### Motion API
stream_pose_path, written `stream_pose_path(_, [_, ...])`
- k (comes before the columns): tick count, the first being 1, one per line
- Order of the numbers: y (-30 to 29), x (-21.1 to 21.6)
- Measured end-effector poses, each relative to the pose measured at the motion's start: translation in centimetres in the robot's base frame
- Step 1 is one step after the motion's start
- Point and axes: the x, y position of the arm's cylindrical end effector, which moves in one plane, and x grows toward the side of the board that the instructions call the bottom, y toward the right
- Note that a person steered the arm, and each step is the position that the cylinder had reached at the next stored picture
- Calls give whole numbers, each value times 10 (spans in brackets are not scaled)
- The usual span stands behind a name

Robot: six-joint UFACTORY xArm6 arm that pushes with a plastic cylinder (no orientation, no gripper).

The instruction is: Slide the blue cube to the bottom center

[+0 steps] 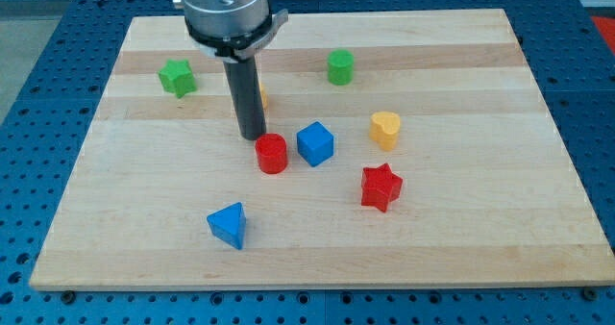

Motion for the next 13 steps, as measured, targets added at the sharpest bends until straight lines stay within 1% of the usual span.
stream_pose_path(1, [10,-23])
stream_pose_path(2, [12,-2])
stream_pose_path(3, [18,6])
stream_pose_path(5, [77,-18])
stream_pose_path(6, [82,-6])
stream_pose_path(9, [69,63])
stream_pose_path(11, [65,99])
stream_pose_path(12, [63,112])
stream_pose_path(13, [66,107])
